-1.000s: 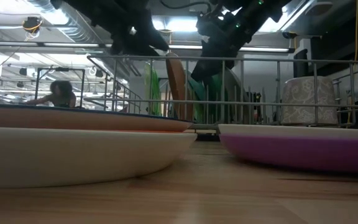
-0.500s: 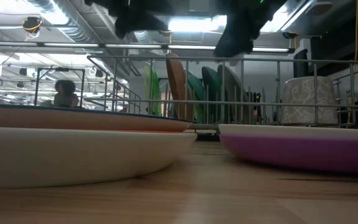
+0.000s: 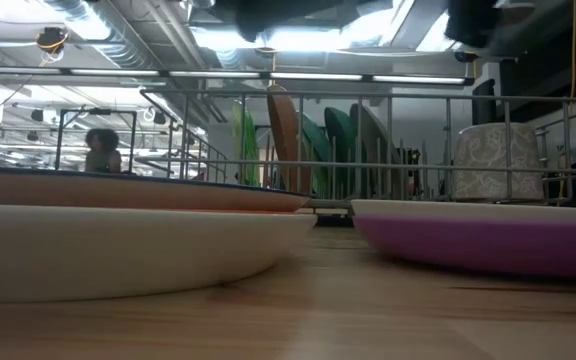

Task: Sort dishes
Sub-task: Put the white plate into the dish rack

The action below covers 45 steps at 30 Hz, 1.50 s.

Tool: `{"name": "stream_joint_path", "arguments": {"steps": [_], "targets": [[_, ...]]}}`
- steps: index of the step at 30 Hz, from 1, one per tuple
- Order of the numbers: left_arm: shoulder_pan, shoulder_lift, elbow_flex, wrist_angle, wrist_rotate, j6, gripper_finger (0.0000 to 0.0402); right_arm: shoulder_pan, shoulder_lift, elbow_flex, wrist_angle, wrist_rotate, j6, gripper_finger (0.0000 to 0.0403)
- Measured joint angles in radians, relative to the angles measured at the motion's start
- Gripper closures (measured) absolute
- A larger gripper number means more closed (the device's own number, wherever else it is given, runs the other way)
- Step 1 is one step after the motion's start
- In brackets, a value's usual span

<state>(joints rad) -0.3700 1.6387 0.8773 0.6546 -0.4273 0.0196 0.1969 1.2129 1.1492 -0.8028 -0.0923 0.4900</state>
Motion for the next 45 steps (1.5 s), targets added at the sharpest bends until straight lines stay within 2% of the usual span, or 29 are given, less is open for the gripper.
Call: {"name": "stream_joint_path", "arguments": {"steps": [3,8,14,18,26,37,45], "targets": [[-0.027,0.108,0.086,-0.021,0.005,0.093,0.0192,0.084,0.008,0.0,-0.053,-0.049,0.124,0.0224],[-0.065,0.253,0.248,-0.159,0.004,0.241,0.0192,0.235,0.04,0.0,-0.089,-0.04,0.233,0.0224],[-0.096,0.344,0.428,-0.498,0.005,0.198,0.0197,0.4,0.079,0.0,-0.107,-0.039,0.345,0.0224],[-0.103,0.366,0.5,-0.611,0.011,0.189,0.0216,0.483,0.082,-0.001,-0.106,-0.023,0.397,0.0224],[-0.066,0.369,0.516,-0.648,0.113,0.148,0.0244,0.552,0.081,-0.001,-0.106,0.029,0.498,0.0224],[-0.048,0.409,0.516,-0.677,0.224,0.183,0.0244,0.551,0.081,-0.001,-0.105,0.029,0.534,0.0224],[-0.04,0.475,0.516,-0.678,0.234,0.219,0.0244,0.55,0.081,-0.001,-0.084,0.039,0.528,0.0223]]}}
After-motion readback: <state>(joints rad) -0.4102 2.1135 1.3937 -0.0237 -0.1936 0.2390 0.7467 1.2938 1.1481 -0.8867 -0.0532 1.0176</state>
